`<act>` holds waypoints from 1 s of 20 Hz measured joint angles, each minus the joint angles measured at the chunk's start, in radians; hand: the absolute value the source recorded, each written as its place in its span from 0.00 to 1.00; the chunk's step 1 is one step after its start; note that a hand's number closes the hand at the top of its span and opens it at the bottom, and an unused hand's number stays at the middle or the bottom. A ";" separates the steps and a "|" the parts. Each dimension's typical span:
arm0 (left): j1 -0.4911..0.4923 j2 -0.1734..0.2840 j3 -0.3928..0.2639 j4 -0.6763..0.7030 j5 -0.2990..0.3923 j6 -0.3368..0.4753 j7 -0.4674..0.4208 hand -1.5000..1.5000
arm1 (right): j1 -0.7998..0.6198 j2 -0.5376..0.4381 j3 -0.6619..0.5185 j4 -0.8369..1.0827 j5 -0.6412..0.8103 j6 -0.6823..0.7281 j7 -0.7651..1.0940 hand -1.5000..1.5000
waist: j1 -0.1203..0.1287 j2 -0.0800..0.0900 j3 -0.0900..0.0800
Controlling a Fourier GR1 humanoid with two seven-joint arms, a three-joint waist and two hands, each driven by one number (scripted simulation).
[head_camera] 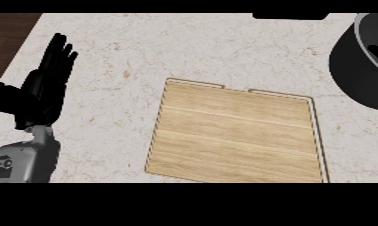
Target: Pick the lemon from the tray and place it in the pot
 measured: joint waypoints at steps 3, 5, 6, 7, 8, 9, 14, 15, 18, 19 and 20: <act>0.010 -0.007 -0.006 -0.011 -0.004 0.002 -0.003 0.50 | 0.001 -0.055 -0.051 0.044 -0.058 0.060 -0.029 0.00 | 0.000 0.001 0.002; 0.005 -0.006 -0.003 -0.002 -0.008 0.002 -0.006 0.50 | 0.014 -0.096 -0.075 0.072 -0.086 0.103 -0.053 0.00 | -0.001 0.002 0.002; 0.006 -0.001 0.004 0.001 -0.003 -0.003 -0.007 0.50 | 0.031 -0.117 -0.087 0.084 -0.100 0.134 -0.067 0.00 | -0.003 0.002 0.002; 0.012 0.000 0.011 0.012 0.001 -0.010 -0.021 0.50 | 0.043 -0.130 -0.096 0.094 -0.113 0.150 -0.081 0.00 | -0.004 0.001 0.001; 0.016 0.005 0.015 0.007 0.006 -0.017 -0.020 0.50 | 0.050 -0.155 -0.105 0.106 -0.124 0.174 -0.083 0.00 | -0.003 0.001 0.002; 0.011 0.003 0.014 0.009 0.002 -0.014 -0.017 0.50 | 0.056 -0.173 -0.110 0.116 -0.132 0.192 -0.084 0.00 | -0.004 0.001 0.002; 0.013 0.007 0.027 0.017 0.013 -0.028 -0.019 0.50 | 0.114 -0.245 -0.127 0.153 -0.166 0.287 -0.120 0.00 | -0.007 0.001 0.003; 0.018 0.001 0.022 0.016 0.008 -0.024 -0.025 0.50 | 0.131 -0.257 -0.128 0.160 -0.170 0.306 -0.132 0.00 | -0.006 0.001 0.004; 0.015 -0.005 0.018 0.016 -0.001 -0.018 -0.020 0.50 | 0.170 -0.284 -0.128 0.174 -0.179 0.354 -0.159 0.00 | -0.007 0.001 0.004; 0.013 -0.006 0.018 0.012 -0.001 -0.016 -0.013 0.50 | 0.188 -0.297 -0.130 0.178 -0.181 0.371 -0.172 0.00 | -0.007 0.002 0.005; 0.003 -0.004 0.020 0.016 -0.003 -0.014 -0.010 0.50 | 0.198 -0.305 -0.130 0.182 -0.183 0.384 -0.181 0.00 | -0.007 0.002 0.005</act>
